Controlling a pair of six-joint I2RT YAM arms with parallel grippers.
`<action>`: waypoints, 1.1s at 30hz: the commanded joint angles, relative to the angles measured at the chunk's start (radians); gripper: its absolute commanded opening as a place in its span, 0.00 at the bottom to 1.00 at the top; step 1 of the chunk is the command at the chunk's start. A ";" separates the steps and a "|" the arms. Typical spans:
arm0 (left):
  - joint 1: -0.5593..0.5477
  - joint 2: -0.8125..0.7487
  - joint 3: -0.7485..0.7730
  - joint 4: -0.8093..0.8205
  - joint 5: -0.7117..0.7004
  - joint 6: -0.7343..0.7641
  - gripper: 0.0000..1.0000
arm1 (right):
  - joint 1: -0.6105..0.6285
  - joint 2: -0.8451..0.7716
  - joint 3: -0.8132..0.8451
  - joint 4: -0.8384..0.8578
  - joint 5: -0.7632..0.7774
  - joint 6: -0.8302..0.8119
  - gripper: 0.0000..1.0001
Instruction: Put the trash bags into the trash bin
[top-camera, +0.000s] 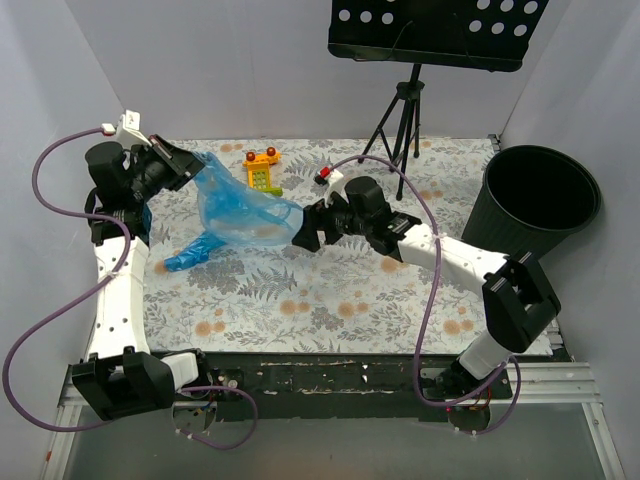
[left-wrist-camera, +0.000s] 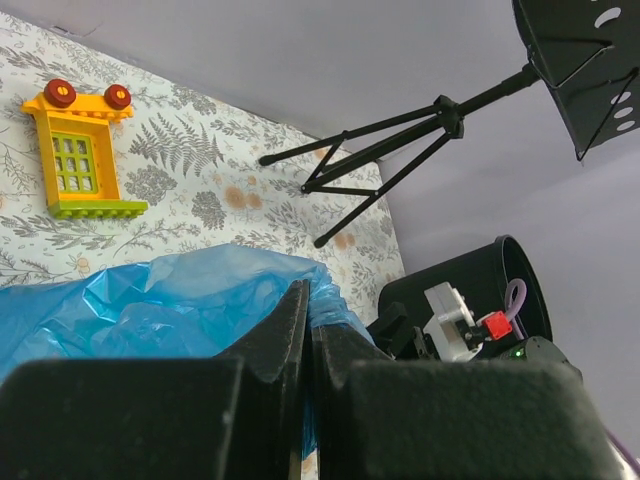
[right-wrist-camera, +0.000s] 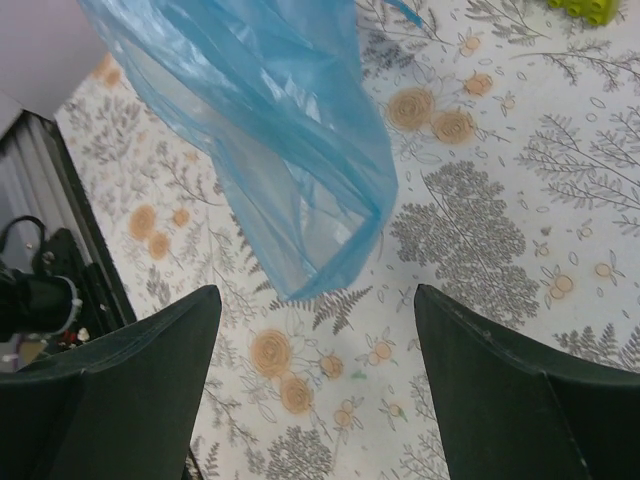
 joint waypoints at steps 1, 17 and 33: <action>0.013 0.001 0.033 -0.024 0.025 -0.006 0.00 | -0.018 0.022 0.095 0.098 -0.082 0.129 0.87; 0.064 -0.006 0.062 -0.067 0.029 0.009 0.00 | -0.075 0.145 0.139 -0.017 -0.027 0.168 0.60; 0.056 -0.045 -0.290 -0.254 0.040 0.259 0.00 | -0.125 0.114 0.307 -0.354 -0.082 -0.148 0.01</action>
